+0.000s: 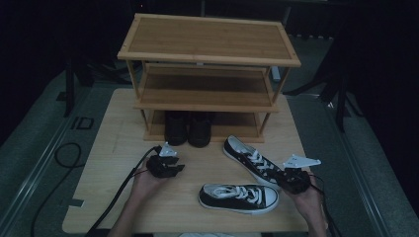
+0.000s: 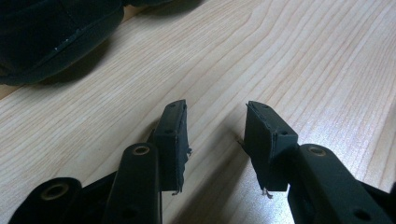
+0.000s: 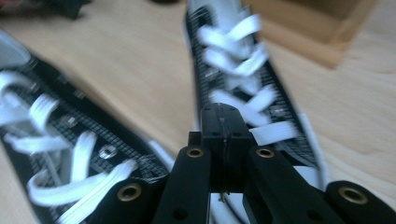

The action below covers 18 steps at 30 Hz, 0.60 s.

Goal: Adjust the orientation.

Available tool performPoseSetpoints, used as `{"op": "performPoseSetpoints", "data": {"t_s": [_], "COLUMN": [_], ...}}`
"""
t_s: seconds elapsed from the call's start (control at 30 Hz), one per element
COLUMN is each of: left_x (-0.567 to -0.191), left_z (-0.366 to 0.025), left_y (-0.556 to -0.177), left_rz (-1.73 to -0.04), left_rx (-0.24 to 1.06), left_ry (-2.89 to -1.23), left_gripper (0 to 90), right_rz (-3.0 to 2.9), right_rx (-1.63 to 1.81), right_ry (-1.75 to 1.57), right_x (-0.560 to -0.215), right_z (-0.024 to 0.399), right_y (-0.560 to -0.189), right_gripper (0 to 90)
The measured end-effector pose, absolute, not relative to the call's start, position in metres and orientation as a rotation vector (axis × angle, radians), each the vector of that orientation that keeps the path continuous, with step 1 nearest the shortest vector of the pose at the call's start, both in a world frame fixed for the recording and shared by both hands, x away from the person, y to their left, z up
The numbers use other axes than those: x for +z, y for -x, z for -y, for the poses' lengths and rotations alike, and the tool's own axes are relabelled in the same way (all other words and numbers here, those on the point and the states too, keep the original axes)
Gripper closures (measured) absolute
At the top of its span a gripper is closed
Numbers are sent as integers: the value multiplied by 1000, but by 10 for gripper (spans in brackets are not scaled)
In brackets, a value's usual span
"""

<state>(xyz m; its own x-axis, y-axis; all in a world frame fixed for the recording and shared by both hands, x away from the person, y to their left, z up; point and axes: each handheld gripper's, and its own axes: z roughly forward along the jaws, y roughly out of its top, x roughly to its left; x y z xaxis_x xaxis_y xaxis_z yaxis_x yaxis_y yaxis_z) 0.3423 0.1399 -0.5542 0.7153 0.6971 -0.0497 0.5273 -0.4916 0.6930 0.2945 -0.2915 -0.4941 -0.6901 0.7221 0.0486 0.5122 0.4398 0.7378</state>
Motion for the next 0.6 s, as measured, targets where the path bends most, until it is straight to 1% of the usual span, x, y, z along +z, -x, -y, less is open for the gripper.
{"op": "performPoseSetpoints", "data": {"t_s": [0.27,0.43,0.6], "left_x": [-554,-554,-554], "left_z": [-140,-139,-138], "left_y": [-342,-344,-344], "left_rz": [-921,-921,-923], "left_rx": [310,308,310], "left_ry": [-2211,-2210,-2207], "left_gripper": [596,597,595], "right_rz": [-2542,-2606,-2627], "right_rx": [1031,922,921], "right_ry": [-1007,-1011,-1006], "right_x": [-505,-516,-515], "right_z": [282,275,275], "right_y": [-297,-304,-306], "right_gripper": [900,900,900]}}
